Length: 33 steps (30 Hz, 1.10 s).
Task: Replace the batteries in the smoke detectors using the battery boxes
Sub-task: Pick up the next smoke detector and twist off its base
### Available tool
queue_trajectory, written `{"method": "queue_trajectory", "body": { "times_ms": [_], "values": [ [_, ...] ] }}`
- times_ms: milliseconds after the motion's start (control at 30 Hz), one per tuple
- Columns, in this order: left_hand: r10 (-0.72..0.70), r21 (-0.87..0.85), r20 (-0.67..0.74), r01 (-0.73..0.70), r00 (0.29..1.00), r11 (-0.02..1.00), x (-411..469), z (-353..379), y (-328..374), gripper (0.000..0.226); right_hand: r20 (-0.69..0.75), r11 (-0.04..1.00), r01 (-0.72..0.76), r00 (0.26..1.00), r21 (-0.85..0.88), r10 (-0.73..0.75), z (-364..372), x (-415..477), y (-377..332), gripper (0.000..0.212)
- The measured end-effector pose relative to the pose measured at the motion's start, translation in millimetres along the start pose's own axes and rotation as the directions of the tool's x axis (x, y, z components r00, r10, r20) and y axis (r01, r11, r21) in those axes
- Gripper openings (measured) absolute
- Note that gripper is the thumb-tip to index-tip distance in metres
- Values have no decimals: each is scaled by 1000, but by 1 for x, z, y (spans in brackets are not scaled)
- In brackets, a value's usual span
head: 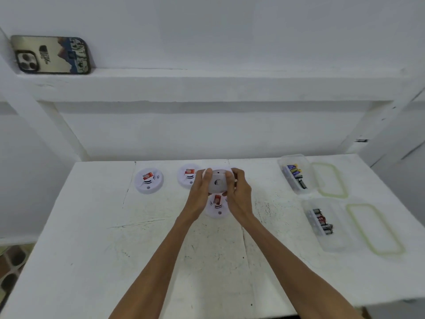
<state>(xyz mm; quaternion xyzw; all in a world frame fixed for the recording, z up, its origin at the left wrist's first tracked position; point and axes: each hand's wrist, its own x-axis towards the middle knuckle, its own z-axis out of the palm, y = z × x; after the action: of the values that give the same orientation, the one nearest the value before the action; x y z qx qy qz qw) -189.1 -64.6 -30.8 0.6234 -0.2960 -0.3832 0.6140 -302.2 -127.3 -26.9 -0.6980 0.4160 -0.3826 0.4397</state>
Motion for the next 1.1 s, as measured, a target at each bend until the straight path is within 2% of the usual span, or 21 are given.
{"method": "queue_trajectory", "body": {
  "times_ms": [33,200,333,467,500,633,733,833,933,1000,1100],
  "values": [
    [18,8,16,-18,1000,1000,0,9,0,48,-20,1000,-13,1000,5,13,-8,0,0,24],
    [34,-31,141,-30,989,999,-1,51,-5,43,-124,995,-93,988,34,97,-49,-9,12,27],
    [-68,-173,207,105,976,979,-4,89,-22,43,-165,984,-178,970,31,181,-79,-22,28,33],
    [-135,-263,221,192,966,946,-12,118,-38,28,-199,968,-251,948,12,248,-101,-30,35,25],
    [-150,-283,225,212,963,935,-14,122,-42,28,-201,964,-266,945,-13,258,-105,-31,38,23],
    [-207,-339,280,298,938,893,-15,130,-59,55,-182,938,-319,938,-133,294,-117,-33,51,18],
    [-202,-302,329,305,923,903,-18,133,-72,49,-140,920,-322,945,-224,297,-122,-38,65,17],
    [-192,-290,351,301,917,908,-22,131,-81,44,-71,899,-263,965,-349,254,-125,-41,77,17],
    [-180,-307,382,308,907,901,-21,126,-81,44,-70,858,-214,976,-467,205,-128,-38,77,22],
    [-158,-307,402,296,902,905,-20,123,-78,47,-88,855,-251,968,-454,237,-130,-35,75,35],
    [-148,-293,419,288,896,912,-21,122,-75,49,-110,894,-292,956,-340,271,-133,-28,69,39]
  ]
}}
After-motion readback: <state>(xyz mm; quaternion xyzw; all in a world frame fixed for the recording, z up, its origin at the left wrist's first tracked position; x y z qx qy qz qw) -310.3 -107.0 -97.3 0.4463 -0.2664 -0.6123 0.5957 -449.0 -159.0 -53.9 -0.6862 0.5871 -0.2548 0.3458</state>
